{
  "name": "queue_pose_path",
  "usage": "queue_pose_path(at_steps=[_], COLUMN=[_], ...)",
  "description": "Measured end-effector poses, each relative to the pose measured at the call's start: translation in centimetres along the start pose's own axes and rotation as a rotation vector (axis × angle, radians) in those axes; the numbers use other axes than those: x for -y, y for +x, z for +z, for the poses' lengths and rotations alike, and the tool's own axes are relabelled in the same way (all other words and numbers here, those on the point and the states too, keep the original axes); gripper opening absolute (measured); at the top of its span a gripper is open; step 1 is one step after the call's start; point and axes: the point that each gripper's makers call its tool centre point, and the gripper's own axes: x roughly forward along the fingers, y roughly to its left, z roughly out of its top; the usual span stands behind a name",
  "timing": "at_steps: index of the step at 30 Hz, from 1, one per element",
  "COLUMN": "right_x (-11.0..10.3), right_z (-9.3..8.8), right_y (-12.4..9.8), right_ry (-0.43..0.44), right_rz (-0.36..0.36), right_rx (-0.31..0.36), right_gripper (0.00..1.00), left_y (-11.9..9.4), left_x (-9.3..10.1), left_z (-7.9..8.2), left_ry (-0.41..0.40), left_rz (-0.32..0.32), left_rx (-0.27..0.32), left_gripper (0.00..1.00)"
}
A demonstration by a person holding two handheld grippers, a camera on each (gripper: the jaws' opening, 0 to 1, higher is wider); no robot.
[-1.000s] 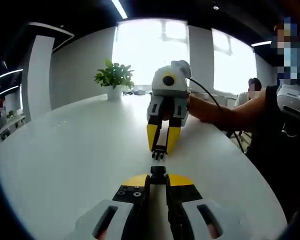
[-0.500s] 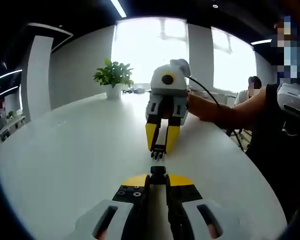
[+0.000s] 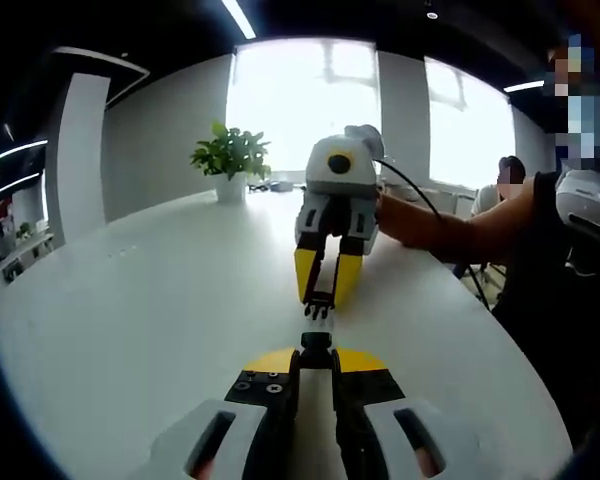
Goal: Snap the two parts of the plastic buckle together until the buckle closes and remains connected.
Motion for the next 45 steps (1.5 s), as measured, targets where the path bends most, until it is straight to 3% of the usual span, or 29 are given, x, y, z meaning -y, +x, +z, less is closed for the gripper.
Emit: queue_pose_path(at_steps=[20, 27, 37, 45], right_x=[-0.32, -0.49, -0.58, -0.73], right_z=[-0.15, 0.41, -0.11, -0.05], right_y=[0.37, 0.29, 0.45, 0.5], right_ry=[-0.032, -0.035, -0.03, -0.032], right_rz=[0.012, 0.019, 0.028, 0.028], right_rx=[0.0, 0.027, 0.005, 0.006], right_gripper=[0.11, 0.11, 0.11, 0.11], left_y=[0.33, 0.46, 0.63, 0.66], left_x=[0.93, 0.88, 0.52, 0.61], left_z=[-0.09, -0.08, -0.38, -0.47], left_ry=[0.002, 0.004, 0.026, 0.011], left_rz=[-0.017, -0.023, 0.002, -0.014], left_rx=[0.001, 0.0, -0.017, -0.015], left_gripper=[0.11, 0.11, 0.11, 0.1])
